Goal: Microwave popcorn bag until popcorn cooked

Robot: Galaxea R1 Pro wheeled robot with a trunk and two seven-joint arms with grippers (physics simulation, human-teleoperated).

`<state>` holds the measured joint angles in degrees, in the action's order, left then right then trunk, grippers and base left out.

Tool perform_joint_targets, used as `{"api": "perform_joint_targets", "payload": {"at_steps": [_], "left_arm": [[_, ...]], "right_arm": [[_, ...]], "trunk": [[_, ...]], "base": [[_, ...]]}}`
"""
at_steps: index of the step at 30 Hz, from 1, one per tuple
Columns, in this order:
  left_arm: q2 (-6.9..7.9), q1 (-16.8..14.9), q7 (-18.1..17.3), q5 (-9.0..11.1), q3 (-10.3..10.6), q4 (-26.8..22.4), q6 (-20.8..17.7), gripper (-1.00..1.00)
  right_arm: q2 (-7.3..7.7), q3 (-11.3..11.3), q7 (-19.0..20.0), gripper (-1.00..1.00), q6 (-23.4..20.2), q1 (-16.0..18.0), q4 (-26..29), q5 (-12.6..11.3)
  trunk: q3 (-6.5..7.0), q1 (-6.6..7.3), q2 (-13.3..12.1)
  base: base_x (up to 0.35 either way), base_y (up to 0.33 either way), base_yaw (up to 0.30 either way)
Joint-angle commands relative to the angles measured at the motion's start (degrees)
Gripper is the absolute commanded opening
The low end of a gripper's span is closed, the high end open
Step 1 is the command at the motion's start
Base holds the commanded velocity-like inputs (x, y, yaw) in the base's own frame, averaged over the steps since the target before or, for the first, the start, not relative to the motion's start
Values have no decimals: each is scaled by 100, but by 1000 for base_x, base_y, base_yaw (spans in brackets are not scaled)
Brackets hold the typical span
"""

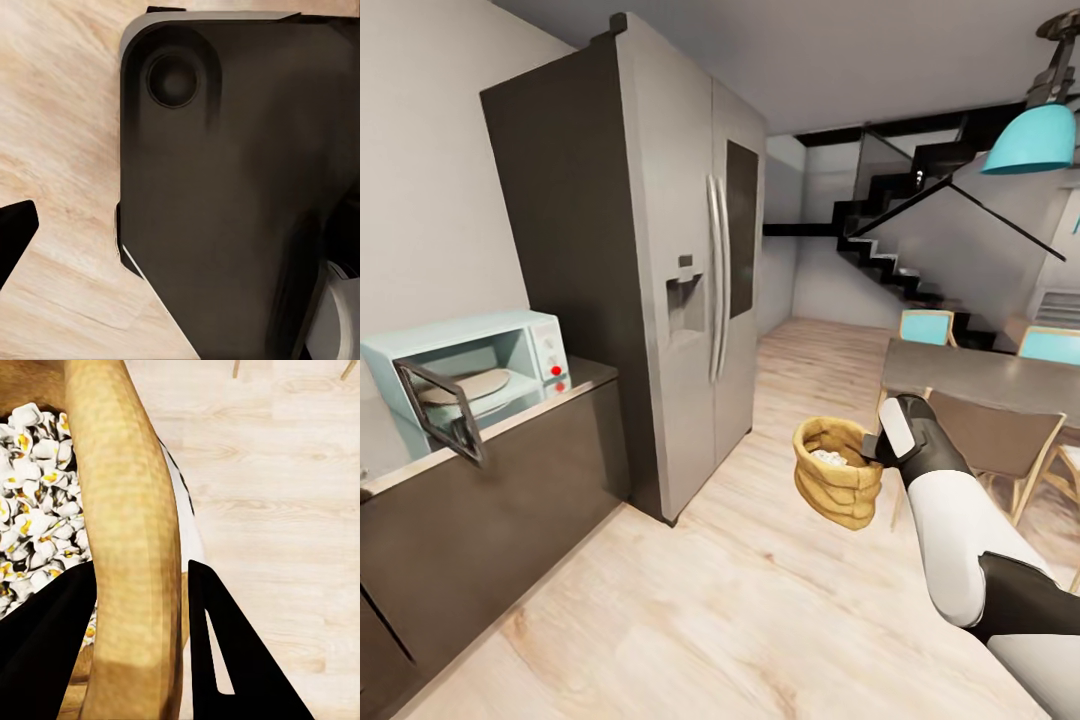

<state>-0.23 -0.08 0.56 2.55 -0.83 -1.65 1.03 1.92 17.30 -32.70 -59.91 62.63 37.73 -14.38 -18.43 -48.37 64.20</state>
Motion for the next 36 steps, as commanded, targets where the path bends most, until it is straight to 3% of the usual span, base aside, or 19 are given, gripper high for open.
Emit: {"api": "perform_joint_targets", "payload": {"at_steps": [1, 10, 18, 20, 22, 36], "left_arm": [[0, -1, 6, 27, -5, -2, 11, 100], [-1, -1, 6, 23, -10, -2, 11, 100], [-3, -1, 5, 18, -14, -2, 11, 100], [-3, -1, 1, 22, -12, -2, 11, 100], [1, -1, -2, 18, -14, -2, 18, 100], [-3, -1, -3, 18, -17, -2, 28, 100]], "right_arm": [[1, 2, -53, -100, -9, 3, 5, -60], [15, 2, -61, -100, -9, 3, 1, -48], [-2, -2, -67, -100, -9, 3, -82, -46], [-27, -3, -67, -100, -9, 3, -110, 93], [-41, -1, -62, -100, -9, 3, -124, 189], [-51, 1, -56, -100, -9, 3, -135, 190]], "trunk": [[-6, -3, 3], [-6, -3, 3], [-6, -3, 3], [-6, -3, 3], [-6, -3, 3], [-6, -3, 3]], "base": [[320, -143, 0], [318, -143, 11], [305, -143, 238], [304, -143, 268], [109, -52, 268], [4, -2, 268]]}}
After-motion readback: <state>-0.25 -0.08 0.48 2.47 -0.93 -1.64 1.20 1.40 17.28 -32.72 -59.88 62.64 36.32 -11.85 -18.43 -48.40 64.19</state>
